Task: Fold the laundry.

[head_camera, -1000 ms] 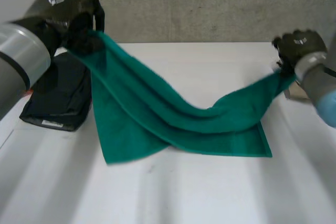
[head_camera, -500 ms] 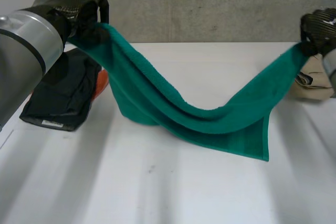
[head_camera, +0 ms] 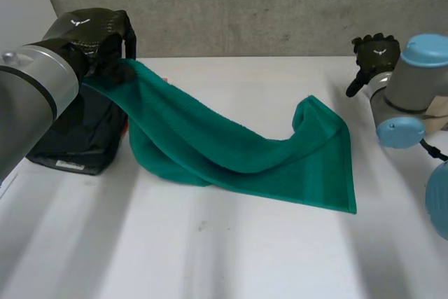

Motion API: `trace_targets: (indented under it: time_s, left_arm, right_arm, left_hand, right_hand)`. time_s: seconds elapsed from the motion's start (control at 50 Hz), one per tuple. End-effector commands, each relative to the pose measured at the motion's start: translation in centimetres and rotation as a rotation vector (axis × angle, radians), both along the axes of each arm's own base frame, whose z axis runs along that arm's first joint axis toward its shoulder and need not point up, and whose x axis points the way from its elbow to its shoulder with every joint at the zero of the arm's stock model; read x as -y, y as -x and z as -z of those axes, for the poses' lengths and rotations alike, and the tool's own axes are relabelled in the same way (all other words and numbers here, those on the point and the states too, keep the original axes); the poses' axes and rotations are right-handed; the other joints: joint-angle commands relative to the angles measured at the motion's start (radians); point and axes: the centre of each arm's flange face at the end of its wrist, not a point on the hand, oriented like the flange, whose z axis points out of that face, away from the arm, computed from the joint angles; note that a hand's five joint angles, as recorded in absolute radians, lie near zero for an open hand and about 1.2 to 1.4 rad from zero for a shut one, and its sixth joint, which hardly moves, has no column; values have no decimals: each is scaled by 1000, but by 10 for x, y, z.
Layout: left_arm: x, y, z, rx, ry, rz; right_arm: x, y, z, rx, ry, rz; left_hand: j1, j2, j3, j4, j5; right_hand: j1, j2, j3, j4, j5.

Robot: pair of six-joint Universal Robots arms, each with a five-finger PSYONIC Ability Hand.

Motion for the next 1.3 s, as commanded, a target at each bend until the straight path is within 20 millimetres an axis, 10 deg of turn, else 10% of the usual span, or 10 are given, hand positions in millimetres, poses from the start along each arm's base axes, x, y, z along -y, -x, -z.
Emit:
trace_targets:
  time_s: [0.02, 0.16, 0.5, 0.78, 1.3]
  left_arm:
    - [5, -2, -6, -13, 20, -9]
    - [7, -2, -16, -30, 49, -9]
    - [-11, 17, -50, -143, 118, 56]
    - [-14, 20, -47, -139, 111, 65]
    - [-13, 18, -44, -132, 104, 60]
  right_arm:
    - [-19, 12, -54, 29, 57, 5]
    - [-73, 32, -91, -47, 1, 7]
    - [-229, 26, 23, -83, -603, -325]
    - [-240, -6, 60, -91, -366, -340]
    - [-202, -14, 77, -164, -261, -266]
  left_hand:
    - [230, 198, 206, 194, 232]
    - [230, 198, 206, 194, 232]
    - [230, 198, 206, 194, 232]
    - [230, 198, 206, 194, 232]
    - [230, 198, 206, 194, 232]
  right_hand:
    - [-50, -41, -30, -42, -49]
    - [-1, 8, 19, 8, 1]
    - [358, 368, 378, 367, 360]
    - [287, 297, 307, 296, 289]
    - [369, 379, 389, 378, 371]
